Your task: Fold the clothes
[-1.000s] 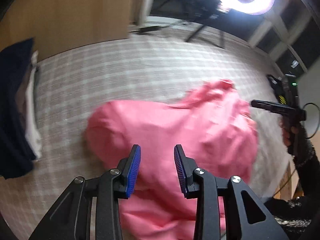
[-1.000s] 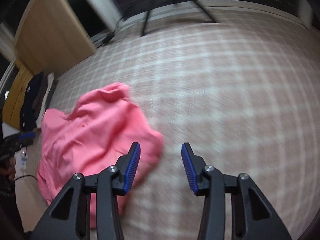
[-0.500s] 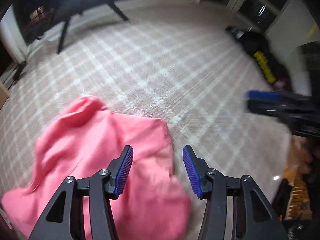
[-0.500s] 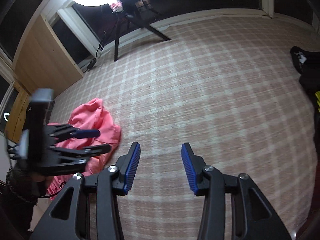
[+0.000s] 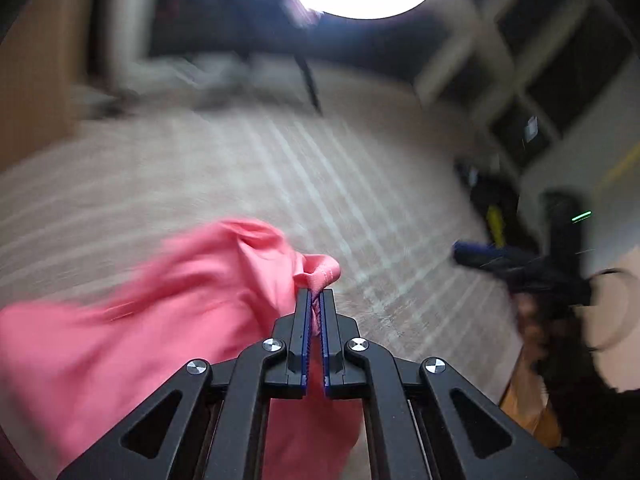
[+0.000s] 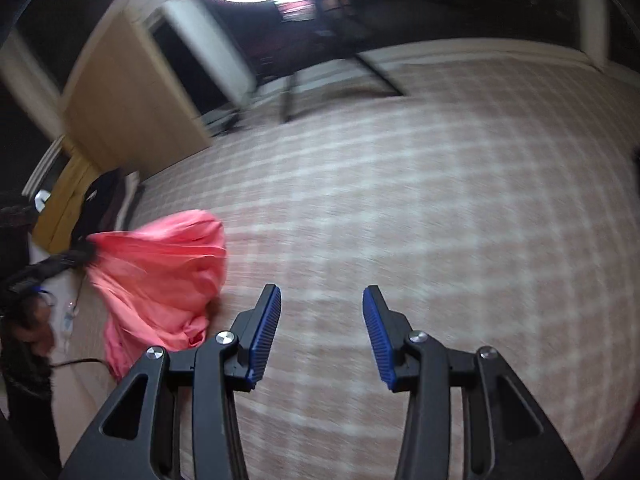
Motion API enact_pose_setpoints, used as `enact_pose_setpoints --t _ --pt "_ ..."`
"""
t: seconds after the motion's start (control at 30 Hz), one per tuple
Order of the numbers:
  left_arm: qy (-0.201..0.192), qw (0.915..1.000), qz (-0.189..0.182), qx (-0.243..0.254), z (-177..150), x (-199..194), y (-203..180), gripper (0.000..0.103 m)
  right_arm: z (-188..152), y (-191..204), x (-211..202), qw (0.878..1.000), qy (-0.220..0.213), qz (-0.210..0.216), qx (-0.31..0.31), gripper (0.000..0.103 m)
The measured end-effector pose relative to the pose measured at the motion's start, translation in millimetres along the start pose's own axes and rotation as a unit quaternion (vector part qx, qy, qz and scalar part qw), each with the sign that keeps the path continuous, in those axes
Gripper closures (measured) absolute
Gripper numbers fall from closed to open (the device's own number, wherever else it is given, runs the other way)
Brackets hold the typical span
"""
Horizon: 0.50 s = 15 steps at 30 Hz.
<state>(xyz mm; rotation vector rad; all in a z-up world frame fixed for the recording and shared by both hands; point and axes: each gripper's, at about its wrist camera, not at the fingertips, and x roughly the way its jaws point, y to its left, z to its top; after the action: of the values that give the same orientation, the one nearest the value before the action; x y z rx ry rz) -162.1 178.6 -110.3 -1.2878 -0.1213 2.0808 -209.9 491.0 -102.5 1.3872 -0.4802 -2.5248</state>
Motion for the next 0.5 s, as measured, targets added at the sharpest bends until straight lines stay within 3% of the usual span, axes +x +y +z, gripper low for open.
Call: enact_pose_setpoints --t 0.1,0.13,0.2,0.27,0.33,0.43,0.5 --pt "-0.064 0.9947 0.064 -0.051 -36.8 -102.8 49.6 0.099 12.8 39.0 25.0 0.998 0.013 0.034 -0.046 0.061" --pt "-0.075 0.9896 0.102 -0.069 -55.1 -128.6 67.1 0.099 16.5 54.9 36.3 0.997 0.021 0.044 -0.066 0.061" --pt "-0.072 0.972 0.187 -0.123 -101.6 -165.9 110.6 0.099 22.4 87.9 61.3 0.992 0.04 0.061 -0.103 0.061" --pt "-0.05 0.9551 0.229 -0.182 -146.1 -180.2 156.1 0.096 27.1 121.6 87.8 0.985 0.061 0.077 -0.14 0.061" --pt "-0.013 0.9291 0.28 -0.242 -188.8 -187.3 203.0 0.093 28.5 154.8 113.6 0.975 0.089 0.095 -0.18 0.061" --pt "-0.004 0.909 0.285 -0.304 -218.4 -191.0 234.9 0.09 31.6 188.4 146.7 0.963 0.116 0.091 -0.225 0.061" --pt "-0.02 0.9173 0.264 -0.297 -213.1 -187.5 227.4 0.076 36.7 200.7 164.4 0.959 0.13 0.089 -0.236 0.061"
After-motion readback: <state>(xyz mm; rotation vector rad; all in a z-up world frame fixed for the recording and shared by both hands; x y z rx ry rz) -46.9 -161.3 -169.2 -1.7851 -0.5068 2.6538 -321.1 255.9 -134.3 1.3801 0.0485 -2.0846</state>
